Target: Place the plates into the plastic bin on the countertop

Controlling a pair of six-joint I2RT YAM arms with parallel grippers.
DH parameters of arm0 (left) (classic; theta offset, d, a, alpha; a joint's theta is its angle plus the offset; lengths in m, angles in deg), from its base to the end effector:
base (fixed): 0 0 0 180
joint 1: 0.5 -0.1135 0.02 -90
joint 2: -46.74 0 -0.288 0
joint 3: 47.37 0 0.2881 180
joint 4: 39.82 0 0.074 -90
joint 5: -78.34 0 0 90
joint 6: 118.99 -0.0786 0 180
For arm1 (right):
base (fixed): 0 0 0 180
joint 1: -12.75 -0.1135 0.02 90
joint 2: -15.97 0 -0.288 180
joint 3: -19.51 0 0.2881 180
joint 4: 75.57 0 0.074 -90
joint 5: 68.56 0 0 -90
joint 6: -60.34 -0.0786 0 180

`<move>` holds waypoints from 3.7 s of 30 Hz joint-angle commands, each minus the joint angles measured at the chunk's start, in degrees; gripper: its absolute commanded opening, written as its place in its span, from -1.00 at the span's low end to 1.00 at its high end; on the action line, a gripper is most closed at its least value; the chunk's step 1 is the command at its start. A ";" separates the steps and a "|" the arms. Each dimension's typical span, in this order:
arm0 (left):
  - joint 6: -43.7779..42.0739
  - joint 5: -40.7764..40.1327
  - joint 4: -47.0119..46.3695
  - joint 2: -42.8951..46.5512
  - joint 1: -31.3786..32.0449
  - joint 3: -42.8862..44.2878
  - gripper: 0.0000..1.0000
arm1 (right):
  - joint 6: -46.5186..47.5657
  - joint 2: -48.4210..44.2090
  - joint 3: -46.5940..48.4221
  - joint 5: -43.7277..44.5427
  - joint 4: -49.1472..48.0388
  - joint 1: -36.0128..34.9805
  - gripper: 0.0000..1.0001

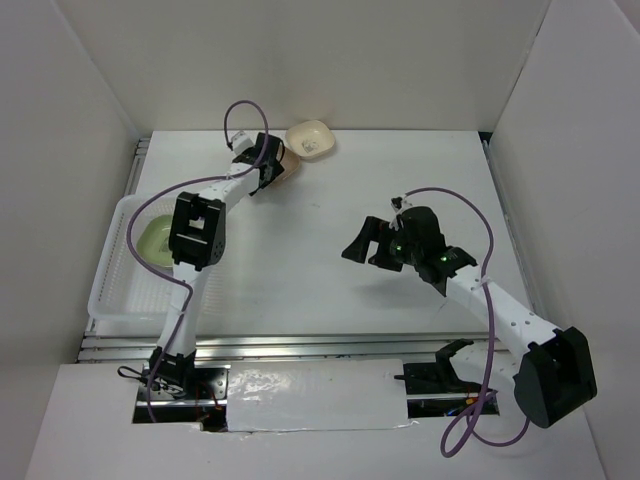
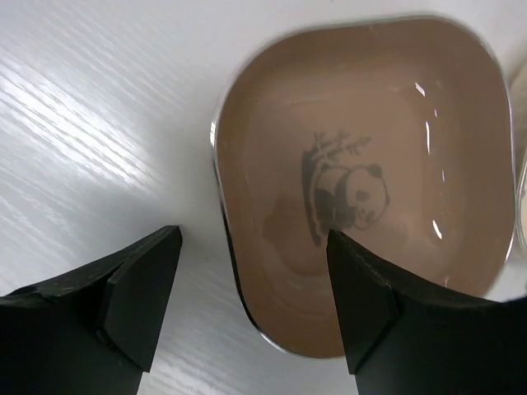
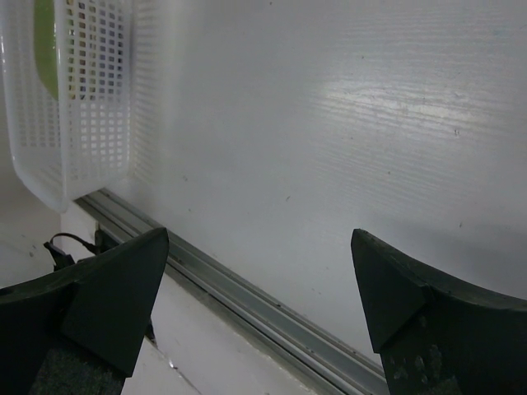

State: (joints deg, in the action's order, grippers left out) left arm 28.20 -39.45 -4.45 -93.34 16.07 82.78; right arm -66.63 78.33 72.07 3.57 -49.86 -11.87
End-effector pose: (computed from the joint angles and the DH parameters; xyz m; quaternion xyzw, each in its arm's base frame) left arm 0.6101 -0.1433 0.1466 -0.3973 0.8103 -0.0439 0.4286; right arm 0.2549 0.1433 0.2332 0.0238 0.8808 0.3501 0.3178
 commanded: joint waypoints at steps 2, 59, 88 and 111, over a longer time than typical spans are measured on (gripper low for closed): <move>2.93 -2.44 -1.12 2.95 -0.14 -3.95 0.69 | 1.11 -1.20 -0.54 -1.29 -3.41 -0.25 1.00; -9.55 22.27 7.67 80.19 -43.74 -61.62 0.98 | -0.74 2.32 6.31 -0.15 -2.89 -0.69 1.00; -14.99 22.94 -7.58 58.55 -3.93 -44.39 0.99 | -22.17 52.86 39.19 3.80 -12.98 10.82 1.00; -2.61 8.56 -34.00 -0.63 4.86 -7.13 0.99 | -10.40 5.58 -5.55 -1.64 -14.57 17.85 1.00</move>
State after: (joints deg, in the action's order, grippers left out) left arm 22.32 -24.52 -33.56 -91.98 20.31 72.13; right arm -79.54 87.21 67.80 5.14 -64.09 5.18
